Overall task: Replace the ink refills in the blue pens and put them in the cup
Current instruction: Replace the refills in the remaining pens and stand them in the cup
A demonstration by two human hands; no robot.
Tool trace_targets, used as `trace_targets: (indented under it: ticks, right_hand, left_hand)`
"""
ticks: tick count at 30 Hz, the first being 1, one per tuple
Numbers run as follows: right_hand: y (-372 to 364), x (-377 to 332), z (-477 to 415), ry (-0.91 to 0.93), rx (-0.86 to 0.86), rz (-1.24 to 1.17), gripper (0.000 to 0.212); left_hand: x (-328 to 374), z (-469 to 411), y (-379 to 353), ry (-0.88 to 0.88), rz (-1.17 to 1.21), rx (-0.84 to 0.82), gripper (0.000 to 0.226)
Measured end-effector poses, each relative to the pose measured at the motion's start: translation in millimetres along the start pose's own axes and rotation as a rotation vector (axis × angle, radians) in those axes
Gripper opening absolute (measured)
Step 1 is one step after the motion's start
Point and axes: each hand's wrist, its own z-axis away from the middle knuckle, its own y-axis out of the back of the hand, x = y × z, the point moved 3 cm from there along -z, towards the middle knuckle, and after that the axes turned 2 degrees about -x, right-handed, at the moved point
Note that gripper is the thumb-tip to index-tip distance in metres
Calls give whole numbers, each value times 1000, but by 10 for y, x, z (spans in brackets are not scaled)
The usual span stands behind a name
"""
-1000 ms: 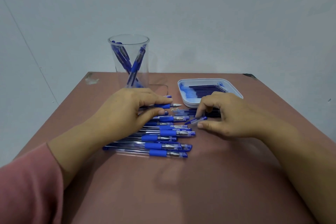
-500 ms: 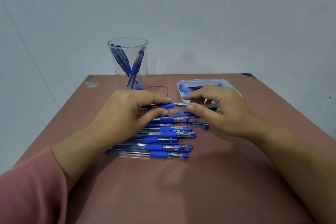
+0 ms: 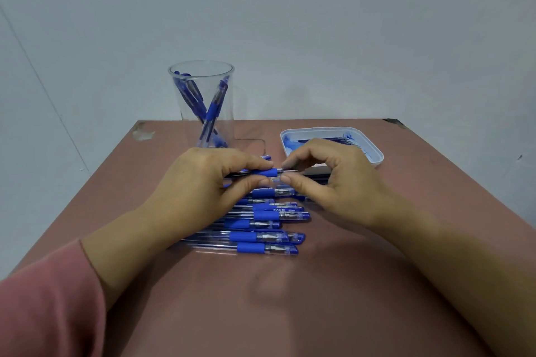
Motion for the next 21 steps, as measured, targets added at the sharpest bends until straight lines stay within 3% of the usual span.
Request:
trace_targets:
  ticks: [3, 8, 12, 18, 21]
  right_hand:
    - [-1, -3, -12, -7, -1, -11, 9]
    - [-32, 48, -28, 56, 25, 113, 12]
    - [-8, 24, -16, 14, 12, 72, 19]
    - [-40, 53, -28, -33, 2, 71, 4]
    - [-17, 30, -8, -63, -19, -22, 19]
  left_hand:
    - [-4, -7, 16, -2, -38, 0, 38]
    - [-3, -13, 21, -5, -60, 1, 39]
    - [-21, -7, 23, 14, -64, 9, 38]
    - [-20, -9, 17, 19, -65, 7, 38]
    - [-28, -3, 17, 20, -65, 12, 37]
